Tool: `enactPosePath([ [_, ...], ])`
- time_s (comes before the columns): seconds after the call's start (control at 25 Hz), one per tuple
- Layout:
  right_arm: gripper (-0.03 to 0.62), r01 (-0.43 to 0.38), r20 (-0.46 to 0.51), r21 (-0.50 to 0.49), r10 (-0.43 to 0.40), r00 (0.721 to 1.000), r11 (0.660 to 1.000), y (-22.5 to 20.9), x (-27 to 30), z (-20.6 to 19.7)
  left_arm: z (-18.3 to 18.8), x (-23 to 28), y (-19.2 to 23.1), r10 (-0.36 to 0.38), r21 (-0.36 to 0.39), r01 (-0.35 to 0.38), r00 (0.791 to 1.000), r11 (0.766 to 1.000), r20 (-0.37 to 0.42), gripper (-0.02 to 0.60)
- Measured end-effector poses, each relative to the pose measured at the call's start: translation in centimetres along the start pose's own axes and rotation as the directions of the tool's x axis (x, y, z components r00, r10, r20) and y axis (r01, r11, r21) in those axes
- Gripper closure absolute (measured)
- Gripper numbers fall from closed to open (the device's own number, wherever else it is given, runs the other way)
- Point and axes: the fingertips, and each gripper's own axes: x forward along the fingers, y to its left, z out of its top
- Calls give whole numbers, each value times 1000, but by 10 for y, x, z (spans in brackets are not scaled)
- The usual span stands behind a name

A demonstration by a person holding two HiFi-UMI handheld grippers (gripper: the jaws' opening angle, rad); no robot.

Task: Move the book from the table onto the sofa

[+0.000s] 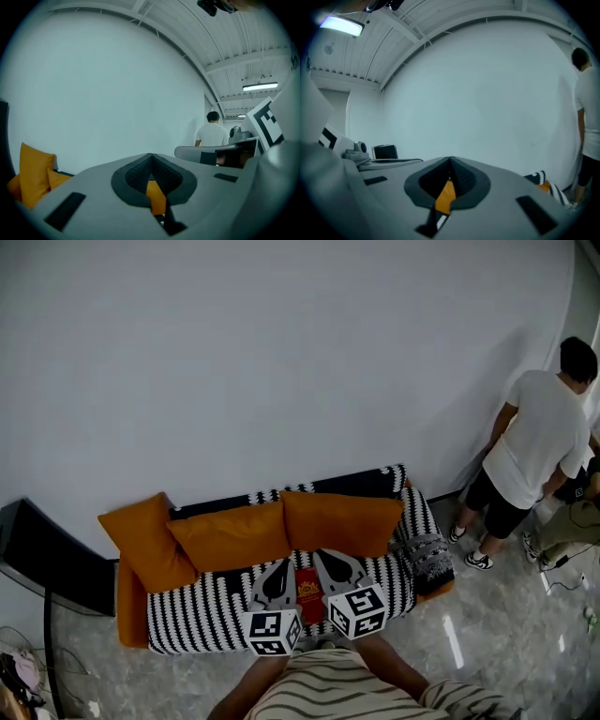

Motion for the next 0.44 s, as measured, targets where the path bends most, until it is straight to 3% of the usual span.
enactPosePath([
  [0.44, 582, -8, 89, -24, 10, 996, 1000, -5, 9, 28, 26, 13, 3, 4, 50, -8, 997, 999, 78, 577],
])
